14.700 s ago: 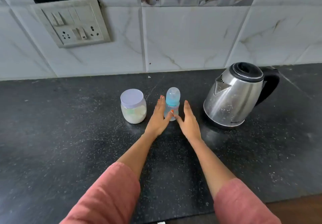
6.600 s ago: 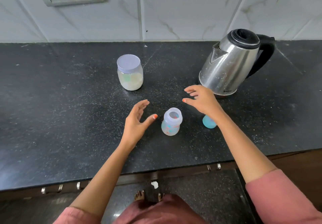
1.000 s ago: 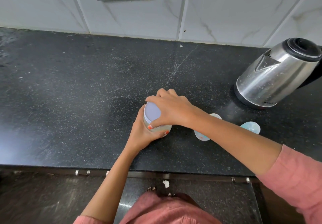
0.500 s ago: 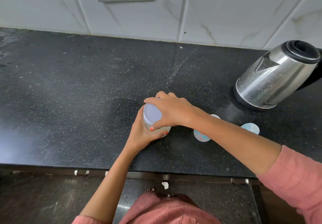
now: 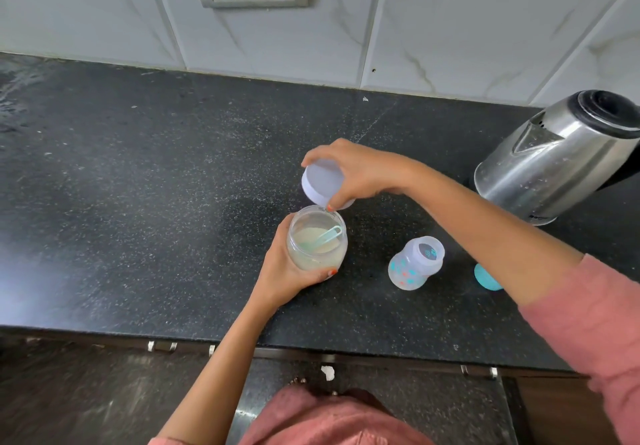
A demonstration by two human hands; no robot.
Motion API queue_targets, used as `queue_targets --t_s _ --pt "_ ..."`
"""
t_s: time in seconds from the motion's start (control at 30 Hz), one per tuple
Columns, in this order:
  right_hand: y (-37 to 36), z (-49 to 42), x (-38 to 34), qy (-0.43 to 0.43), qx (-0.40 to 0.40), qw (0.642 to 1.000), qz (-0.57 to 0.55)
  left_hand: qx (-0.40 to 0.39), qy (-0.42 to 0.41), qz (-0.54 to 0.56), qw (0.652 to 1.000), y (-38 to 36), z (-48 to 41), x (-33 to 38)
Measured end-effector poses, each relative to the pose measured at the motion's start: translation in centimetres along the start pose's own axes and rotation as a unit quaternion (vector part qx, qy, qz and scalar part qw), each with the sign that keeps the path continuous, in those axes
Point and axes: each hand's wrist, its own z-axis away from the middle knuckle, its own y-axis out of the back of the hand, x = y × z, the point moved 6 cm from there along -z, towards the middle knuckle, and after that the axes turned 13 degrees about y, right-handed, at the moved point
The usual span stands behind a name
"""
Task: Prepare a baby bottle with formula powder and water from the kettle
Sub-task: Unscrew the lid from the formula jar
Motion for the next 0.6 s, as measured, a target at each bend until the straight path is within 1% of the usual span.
queue_targets --t_s 0.07,0.17,0.47,0.6 --pt "0.2 -1.1 1.5 -0.015 0.011 1.0 -0.018 0.002 -0.009 0.006 1.0 0.0 0.0 0.0" --pt "-0.3 -3.1 3.8 -0.035 0.008 0.999 0.008 0.002 -0.013 0.008 1.0 0.0 0.0 0.0" --pt "-4.0 -7.3 8.9 -0.065 -0.062 0.991 0.098 -0.003 -0.016 0.019 1.0 0.0 -0.2 -0.1" --pt "-5.1 -7.7 9.7 -0.064 -0.074 0.989 0.114 -0.003 -0.024 0.02 1.0 0.0 -0.1 0.0"
